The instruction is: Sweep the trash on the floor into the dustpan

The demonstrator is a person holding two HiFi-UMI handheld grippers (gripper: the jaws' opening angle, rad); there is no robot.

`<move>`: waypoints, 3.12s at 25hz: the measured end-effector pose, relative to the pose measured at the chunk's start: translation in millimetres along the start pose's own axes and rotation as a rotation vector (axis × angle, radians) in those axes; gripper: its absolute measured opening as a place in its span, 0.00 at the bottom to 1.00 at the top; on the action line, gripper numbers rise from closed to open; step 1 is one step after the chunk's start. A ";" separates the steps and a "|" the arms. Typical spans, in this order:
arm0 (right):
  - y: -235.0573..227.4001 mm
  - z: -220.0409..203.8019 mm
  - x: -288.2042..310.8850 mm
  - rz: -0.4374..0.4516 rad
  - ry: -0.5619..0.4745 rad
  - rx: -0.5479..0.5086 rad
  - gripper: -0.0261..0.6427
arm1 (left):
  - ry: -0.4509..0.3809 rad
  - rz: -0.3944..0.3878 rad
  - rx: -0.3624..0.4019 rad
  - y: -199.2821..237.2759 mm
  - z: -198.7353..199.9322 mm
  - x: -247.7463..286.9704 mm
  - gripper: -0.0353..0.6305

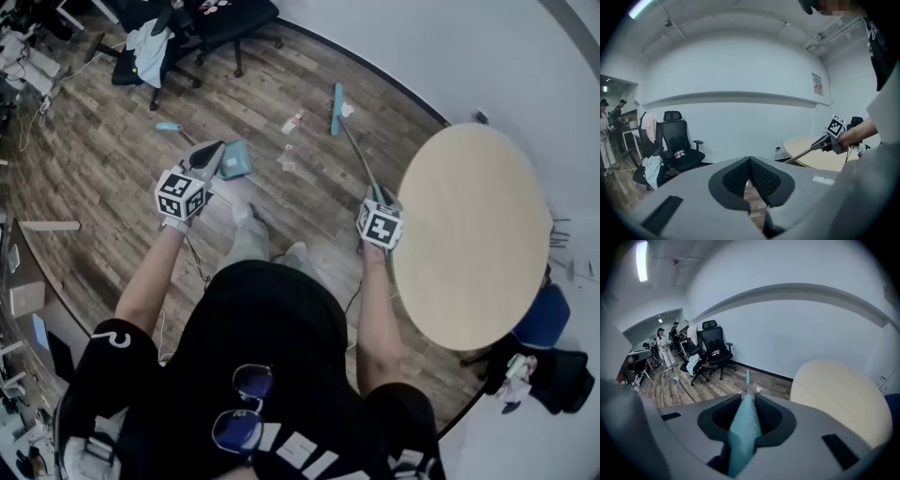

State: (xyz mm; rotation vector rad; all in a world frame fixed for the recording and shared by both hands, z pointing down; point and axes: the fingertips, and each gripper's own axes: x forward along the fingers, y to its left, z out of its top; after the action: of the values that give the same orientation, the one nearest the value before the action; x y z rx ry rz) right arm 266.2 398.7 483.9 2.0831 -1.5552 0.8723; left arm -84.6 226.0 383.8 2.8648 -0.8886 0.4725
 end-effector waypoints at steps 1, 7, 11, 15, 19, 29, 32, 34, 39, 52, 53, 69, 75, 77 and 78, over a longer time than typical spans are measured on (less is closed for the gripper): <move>-0.9 0.5 -1.9 0.000 -0.003 0.001 0.16 | -0.001 -0.001 0.002 -1.8 0.9 0.9 0.05; -5.5 -0.8 1.0 0.011 0.004 0.004 0.16 | -0.002 0.003 -0.005 -5.6 5.0 7.7 0.05; -6.4 7.9 12.5 0.004 0.017 -0.001 0.16 | 0.004 0.008 -0.019 0.7 4.9 17.1 0.05; -2.5 15.3 32.8 0.000 0.036 0.005 0.16 | 0.021 0.002 -0.031 16.0 -2.3 35.0 0.05; 1.7 29.9 57.3 -0.006 0.063 -0.002 0.16 | 0.031 -0.023 -0.043 36.7 -5.3 69.7 0.05; -13.7 94.5 130.1 -0.078 0.097 0.008 0.16 | 0.027 -0.109 -0.079 88.4 11.9 188.2 0.05; -18.6 107.7 149.6 -0.101 0.114 0.033 0.16 | 0.041 -0.118 -0.087 104.4 12.7 221.8 0.05; -22.6 116.9 159.9 -0.117 0.122 0.043 0.16 | 0.058 -0.129 -0.079 110.4 13.0 243.2 0.05; -38.3 137.5 189.2 -0.142 0.141 0.049 0.16 | 0.085 -0.161 -0.077 118.8 18.6 292.6 0.05; -134.7 165.8 316.0 -0.128 0.301 0.050 0.16 | 0.164 -0.159 -0.086 118.1 46.2 444.7 0.05; -142.7 169.4 327.8 -0.124 0.314 0.040 0.16 | 0.170 -0.158 -0.091 117.1 48.4 457.3 0.05; -228.6 229.7 505.3 -0.073 0.408 -0.084 0.16 | 0.269 -0.112 -0.159 123.8 39.7 613.2 0.05; -250.2 224.7 555.2 -0.092 0.478 -0.158 0.16 | 0.306 -0.085 -0.176 125.5 24.2 645.9 0.05; -251.5 220.5 569.9 -0.104 0.497 -0.189 0.16 | 0.325 -0.076 -0.184 128.4 13.8 652.8 0.05; -250.1 216.2 575.9 -0.104 0.511 -0.198 0.16 | 0.332 -0.071 -0.191 129.7 9.5 655.4 0.05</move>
State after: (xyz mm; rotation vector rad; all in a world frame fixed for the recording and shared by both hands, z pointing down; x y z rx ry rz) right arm 664.9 -69.8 734.0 1.6197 -1.1949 1.0605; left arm 356.2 -232.8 588.0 2.5346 -0.7272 0.7797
